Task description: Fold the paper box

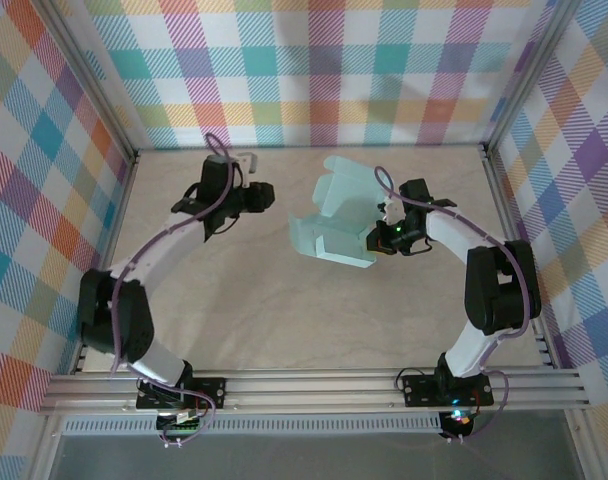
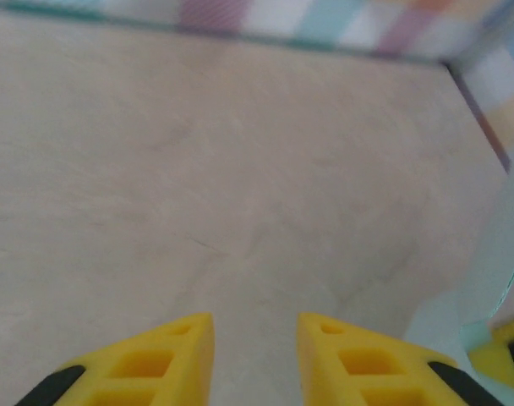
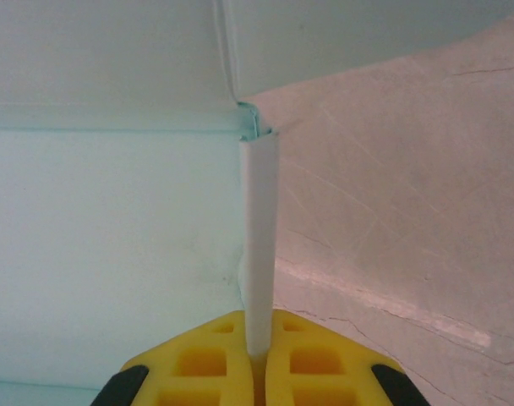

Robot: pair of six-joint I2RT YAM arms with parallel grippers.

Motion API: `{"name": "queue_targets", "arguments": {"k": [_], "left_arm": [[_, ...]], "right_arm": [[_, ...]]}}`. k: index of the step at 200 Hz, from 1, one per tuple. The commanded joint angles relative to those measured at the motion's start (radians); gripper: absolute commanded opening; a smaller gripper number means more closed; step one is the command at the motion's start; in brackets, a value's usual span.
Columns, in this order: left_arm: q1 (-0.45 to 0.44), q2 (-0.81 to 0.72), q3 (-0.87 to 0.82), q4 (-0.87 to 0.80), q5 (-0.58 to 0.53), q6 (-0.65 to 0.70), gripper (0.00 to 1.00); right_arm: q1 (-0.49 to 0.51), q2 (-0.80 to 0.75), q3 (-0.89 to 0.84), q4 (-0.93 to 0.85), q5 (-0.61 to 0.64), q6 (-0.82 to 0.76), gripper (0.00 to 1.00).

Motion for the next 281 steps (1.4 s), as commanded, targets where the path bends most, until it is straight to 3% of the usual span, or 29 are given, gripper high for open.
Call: {"name": "queue_targets", "arguments": {"k": [1, 41, 79, 128, 155, 212, 253, 281], "left_arm": [[-0.002, 0.086, 0.124, -0.177, 0.28, 0.174, 0.29], [-0.014, 0.188, 0.239, -0.342, 0.463, 0.323, 0.27], [-0.074, 0.203, 0.248, -0.437, 0.426, 0.422, 0.32], [-0.101, 0.259, 0.281, -0.481, 0.381, 0.421, 0.31], [-0.12, 0.263, 0.267, -0.42, 0.358, 0.382, 0.34], [-0.152, 0.267, 0.218, -0.256, 0.198, 0.256, 0.45], [-0.152, 0.277, 0.209, -0.174, 0.167, 0.172, 0.44], [-0.152, 0.299, 0.222, -0.156, 0.125, 0.077, 0.36]], "right_arm": [[0.004, -0.034, 0.006, -0.023, -0.062, -0.056, 0.02], [0.004, -0.026, 0.008, -0.039, -0.074, -0.072, 0.03], [0.004, -0.007, 0.027, -0.035, -0.089, -0.069, 0.03], [0.005, -0.013, 0.033, -0.031, -0.1, -0.065, 0.03], [0.007, -0.011, 0.026, -0.017, -0.116, -0.057, 0.03], [0.022, -0.002, 0.027, -0.003, -0.173, -0.056, 0.02], [0.034, 0.003, 0.018, -0.012, -0.196, -0.065, 0.03], [0.037, 0.002, 0.02, -0.009, -0.192, -0.062, 0.03]]}}
